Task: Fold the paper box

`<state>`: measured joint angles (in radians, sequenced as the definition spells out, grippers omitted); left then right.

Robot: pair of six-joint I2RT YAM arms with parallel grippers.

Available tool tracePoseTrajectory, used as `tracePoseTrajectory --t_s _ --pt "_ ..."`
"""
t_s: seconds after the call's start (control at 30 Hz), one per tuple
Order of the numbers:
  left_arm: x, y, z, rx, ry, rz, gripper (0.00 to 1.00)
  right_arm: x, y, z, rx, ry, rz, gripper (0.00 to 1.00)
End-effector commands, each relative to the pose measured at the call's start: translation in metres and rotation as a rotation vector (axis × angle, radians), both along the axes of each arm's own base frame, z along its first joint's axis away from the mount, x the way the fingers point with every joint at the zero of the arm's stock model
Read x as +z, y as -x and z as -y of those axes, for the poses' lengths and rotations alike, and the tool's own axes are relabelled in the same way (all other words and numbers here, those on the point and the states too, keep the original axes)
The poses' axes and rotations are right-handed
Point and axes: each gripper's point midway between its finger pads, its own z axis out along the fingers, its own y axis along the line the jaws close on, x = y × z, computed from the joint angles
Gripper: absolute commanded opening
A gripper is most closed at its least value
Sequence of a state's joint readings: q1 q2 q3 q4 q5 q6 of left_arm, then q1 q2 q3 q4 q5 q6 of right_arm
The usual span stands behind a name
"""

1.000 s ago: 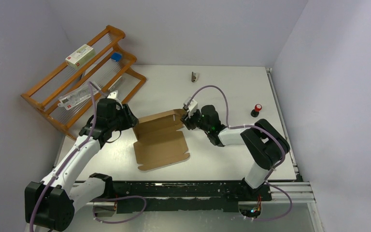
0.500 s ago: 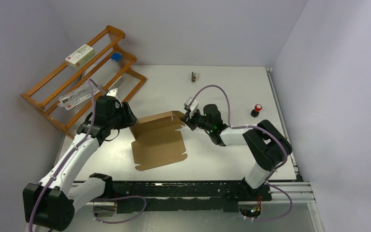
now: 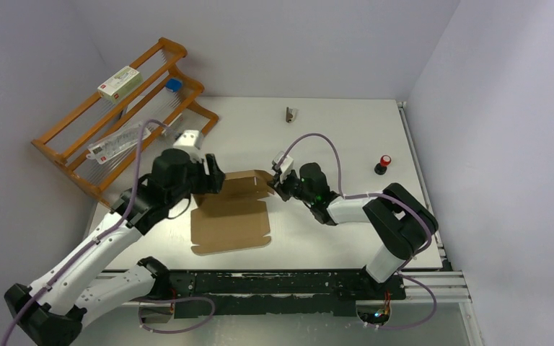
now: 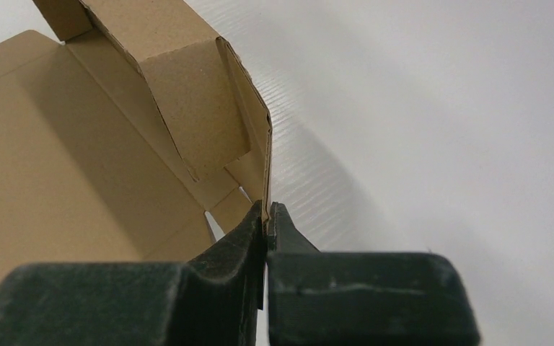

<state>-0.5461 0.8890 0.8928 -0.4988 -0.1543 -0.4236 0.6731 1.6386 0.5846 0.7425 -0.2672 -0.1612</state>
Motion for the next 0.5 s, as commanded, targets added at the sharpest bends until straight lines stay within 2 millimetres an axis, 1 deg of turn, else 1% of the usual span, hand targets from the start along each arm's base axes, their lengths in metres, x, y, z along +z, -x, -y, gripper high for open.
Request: tracePoseTrajectory --t_s 0.0,0.17,0.23,0.27,0.33,0.4,0.47 --pt "-0.004 0.017 0.026 -0.032 -0.023 0.030 0.70 0.001 -0.001 0.004 -0.042 0.022 0.014 0.02" --pt "-0.012 0.038 0.062 -0.094 -0.010 0.056 0.70 0.004 -0.002 0.008 -0.067 0.026 0.012 0.02" --pt "-0.020 0.051 0.080 -0.138 -0.024 0.064 0.69 0.006 -0.001 0.009 -0.070 0.020 0.019 0.02" --pt "-0.024 0.053 0.084 -0.130 -0.039 0.078 0.69 0.006 0.000 0.009 -0.069 0.015 0.019 0.02" --pt "-0.034 0.060 0.096 -0.139 -0.067 0.107 0.68 0.005 0.001 0.008 -0.066 0.014 0.012 0.03" --pt "-0.053 0.064 0.105 -0.141 -0.120 0.133 0.68 0.003 0.002 0.007 -0.065 0.017 -0.001 0.03" --pt "-0.069 0.062 0.111 -0.129 -0.157 0.150 0.68 0.002 0.003 0.006 -0.062 0.014 -0.005 0.03"
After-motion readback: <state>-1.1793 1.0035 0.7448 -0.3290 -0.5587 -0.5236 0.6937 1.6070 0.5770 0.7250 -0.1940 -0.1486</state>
